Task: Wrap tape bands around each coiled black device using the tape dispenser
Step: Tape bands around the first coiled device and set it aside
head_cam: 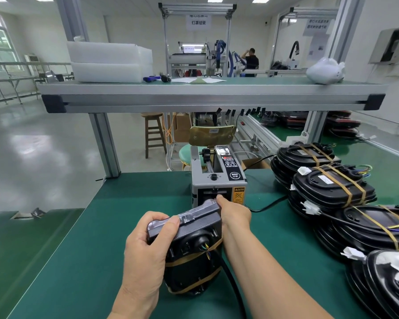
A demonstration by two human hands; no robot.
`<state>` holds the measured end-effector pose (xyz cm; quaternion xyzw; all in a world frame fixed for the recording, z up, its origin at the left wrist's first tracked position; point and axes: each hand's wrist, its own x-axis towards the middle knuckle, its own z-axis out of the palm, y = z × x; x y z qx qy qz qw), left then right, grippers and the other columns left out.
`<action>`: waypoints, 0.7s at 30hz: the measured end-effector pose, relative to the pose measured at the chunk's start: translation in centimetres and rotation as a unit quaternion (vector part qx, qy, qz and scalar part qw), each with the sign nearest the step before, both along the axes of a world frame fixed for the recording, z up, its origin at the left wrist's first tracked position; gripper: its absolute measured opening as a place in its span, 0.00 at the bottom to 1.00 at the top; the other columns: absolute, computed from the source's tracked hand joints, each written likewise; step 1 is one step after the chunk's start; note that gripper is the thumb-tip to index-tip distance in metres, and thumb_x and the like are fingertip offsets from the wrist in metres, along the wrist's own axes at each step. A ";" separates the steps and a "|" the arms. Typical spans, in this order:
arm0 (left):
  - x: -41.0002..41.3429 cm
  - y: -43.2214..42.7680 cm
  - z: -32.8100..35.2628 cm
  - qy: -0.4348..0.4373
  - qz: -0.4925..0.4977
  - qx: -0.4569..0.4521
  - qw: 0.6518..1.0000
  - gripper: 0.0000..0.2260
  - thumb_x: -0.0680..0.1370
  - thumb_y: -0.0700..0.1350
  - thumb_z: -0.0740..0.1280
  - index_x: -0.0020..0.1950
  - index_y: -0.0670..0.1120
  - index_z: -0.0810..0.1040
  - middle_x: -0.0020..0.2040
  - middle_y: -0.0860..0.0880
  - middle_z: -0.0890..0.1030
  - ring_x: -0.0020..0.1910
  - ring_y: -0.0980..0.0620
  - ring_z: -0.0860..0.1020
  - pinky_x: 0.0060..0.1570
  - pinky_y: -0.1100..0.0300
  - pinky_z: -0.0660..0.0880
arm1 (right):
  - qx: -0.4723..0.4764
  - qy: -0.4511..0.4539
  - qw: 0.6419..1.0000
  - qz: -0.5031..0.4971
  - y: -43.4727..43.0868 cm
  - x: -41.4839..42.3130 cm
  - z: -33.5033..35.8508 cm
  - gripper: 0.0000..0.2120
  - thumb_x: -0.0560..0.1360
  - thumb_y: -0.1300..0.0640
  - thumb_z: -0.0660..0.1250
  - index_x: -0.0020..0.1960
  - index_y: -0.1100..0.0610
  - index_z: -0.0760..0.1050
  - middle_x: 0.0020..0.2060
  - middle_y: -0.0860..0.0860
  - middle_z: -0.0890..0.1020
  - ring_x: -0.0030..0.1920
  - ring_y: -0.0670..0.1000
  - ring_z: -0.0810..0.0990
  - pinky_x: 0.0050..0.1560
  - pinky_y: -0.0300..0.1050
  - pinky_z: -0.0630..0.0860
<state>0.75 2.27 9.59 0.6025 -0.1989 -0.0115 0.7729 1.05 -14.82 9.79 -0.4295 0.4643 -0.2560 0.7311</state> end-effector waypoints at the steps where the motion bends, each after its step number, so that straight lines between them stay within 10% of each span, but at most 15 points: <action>1: 0.0 0.1 -0.1 -0.002 0.000 0.002 1.000 0.09 0.69 0.51 0.72 0.38 0.46 0.78 0.35 0.50 0.79 0.34 0.56 0.75 0.33 0.71 0.71 | 0.008 -0.006 1.000 -0.006 0.0 0.1 0.0 0.20 0.75 0.64 0.72 0.27 0.62 0.71 0.13 0.47 0.72 0.20 0.48 0.72 0.29 0.36 0.75; 4: 0.0 0.2 -0.1 -0.003 0.000 0.004 1.000 0.09 0.69 0.51 0.71 0.38 0.46 0.78 0.35 0.50 0.79 0.34 0.56 0.75 0.34 0.71 0.71 | 0.036 -0.013 0.999 -0.013 0.2 0.1 0.5 0.18 0.74 0.66 0.73 0.28 0.63 0.70 0.14 0.49 0.73 0.26 0.51 0.73 0.45 0.48 0.77; 11: 0.3 0.5 -0.2 0.006 0.023 -0.002 1.000 0.09 0.68 0.48 0.77 0.37 0.46 0.78 0.34 0.51 0.79 0.34 0.56 0.75 0.34 0.71 0.71 | 0.036 0.011 0.998 -0.049 0.4 1.0 0.2 0.15 0.71 0.65 0.70 0.26 0.61 0.73 0.17 0.49 0.76 0.18 0.46 0.71 0.27 0.39 0.73; 17: 0.3 0.4 -0.2 0.009 0.035 -0.003 0.999 0.06 0.74 0.43 0.72 0.37 0.47 0.78 0.34 0.51 0.79 0.34 0.56 0.75 0.35 0.71 0.71 | -0.083 0.051 0.992 -0.082 0.5 1.2 -1.2 0.06 0.71 0.60 0.71 0.35 0.55 0.81 0.22 0.47 0.81 0.29 0.48 0.82 0.44 0.48 0.82; 21: 0.5 0.4 -0.3 0.011 0.043 0.001 0.999 0.07 0.75 0.42 0.71 0.36 0.46 0.78 0.34 0.51 0.79 0.34 0.56 0.75 0.34 0.71 0.71 | -0.203 0.069 0.973 -0.083 0.6 0.8 -1.6 0.04 0.74 0.53 0.72 0.42 0.52 0.81 0.28 0.47 0.82 0.35 0.43 0.80 0.33 0.31 0.68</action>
